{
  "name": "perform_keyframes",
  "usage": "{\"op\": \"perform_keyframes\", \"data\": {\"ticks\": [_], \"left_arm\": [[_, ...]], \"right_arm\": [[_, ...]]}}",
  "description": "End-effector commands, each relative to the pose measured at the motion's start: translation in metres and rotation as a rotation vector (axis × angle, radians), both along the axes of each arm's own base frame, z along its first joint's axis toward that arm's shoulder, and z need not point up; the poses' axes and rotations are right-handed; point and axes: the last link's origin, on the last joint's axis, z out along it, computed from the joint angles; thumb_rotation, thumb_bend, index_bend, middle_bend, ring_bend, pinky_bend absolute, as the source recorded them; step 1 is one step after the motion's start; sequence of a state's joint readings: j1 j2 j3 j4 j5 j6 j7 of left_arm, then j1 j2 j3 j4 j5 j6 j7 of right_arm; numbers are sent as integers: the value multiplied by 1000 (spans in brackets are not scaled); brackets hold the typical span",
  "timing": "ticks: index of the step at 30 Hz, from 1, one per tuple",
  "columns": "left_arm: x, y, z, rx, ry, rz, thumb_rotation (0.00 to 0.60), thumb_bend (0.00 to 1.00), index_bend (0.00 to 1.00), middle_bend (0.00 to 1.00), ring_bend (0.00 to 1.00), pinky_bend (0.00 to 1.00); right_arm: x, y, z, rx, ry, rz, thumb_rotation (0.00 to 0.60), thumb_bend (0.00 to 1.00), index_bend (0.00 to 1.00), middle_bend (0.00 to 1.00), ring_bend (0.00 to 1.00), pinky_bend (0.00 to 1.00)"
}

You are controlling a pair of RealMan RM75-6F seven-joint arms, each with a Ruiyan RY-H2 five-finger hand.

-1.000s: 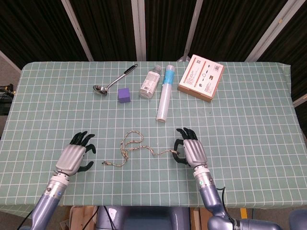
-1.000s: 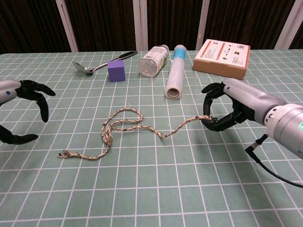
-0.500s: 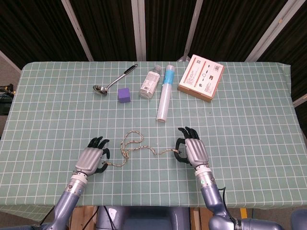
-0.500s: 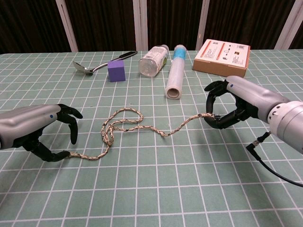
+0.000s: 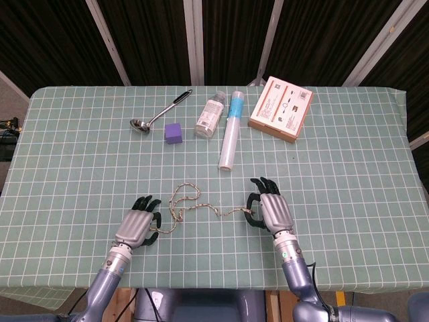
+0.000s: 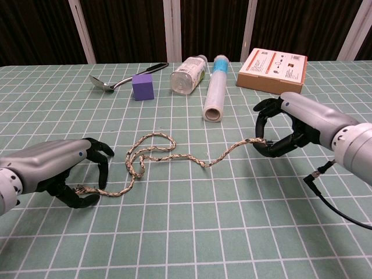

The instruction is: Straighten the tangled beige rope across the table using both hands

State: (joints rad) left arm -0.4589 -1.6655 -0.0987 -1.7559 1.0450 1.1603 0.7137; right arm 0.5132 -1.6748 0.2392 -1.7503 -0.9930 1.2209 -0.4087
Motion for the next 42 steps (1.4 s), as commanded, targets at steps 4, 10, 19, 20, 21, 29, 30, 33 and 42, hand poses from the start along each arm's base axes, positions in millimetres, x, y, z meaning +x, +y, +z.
{"op": "perform_keyframes", "data": {"ticks": [4,10,19,20,21,29,30,33,42], "left_arm": [[2,0,-4,-1,0,-4,600,469,570,126,0,0],[-2,1,-5,6,16,3,600,509,590,137,0,0],[-6,4,0,22,12,17,600,530,602,143,0,0],[-6,5,1,27,8,18,600,531,602,143,0,0],[-5,6,4,35,2,18,600,533,602,143,0,0],[-8,15,42,114,-32,19,600,551,602,143,0,0],[-9,17,51,130,-37,20,600,551,602,143,0,0],[-15,20,75,175,-51,27,600,551,602,143,0,0],[-36,19,125,254,-67,65,600,553,604,146,0,0]], "right_arm": [[-2,0,1,-2,1,-6,600,449,645,163,0,0],[-2,-1,2,-4,0,-8,600,449,644,163,0,0],[-3,-1,5,-12,5,-9,600,449,644,163,0,0],[-3,-2,6,-14,5,-9,600,450,645,163,0,0],[-4,-2,8,-18,5,-11,600,450,645,163,0,0],[-14,-6,34,-73,19,-15,600,450,644,163,0,0],[-17,-6,39,-81,27,-17,600,451,644,163,0,0],[-29,-5,52,-98,46,-30,600,453,647,164,0,0],[-63,5,80,-130,77,-97,600,456,650,167,0,0]]}}
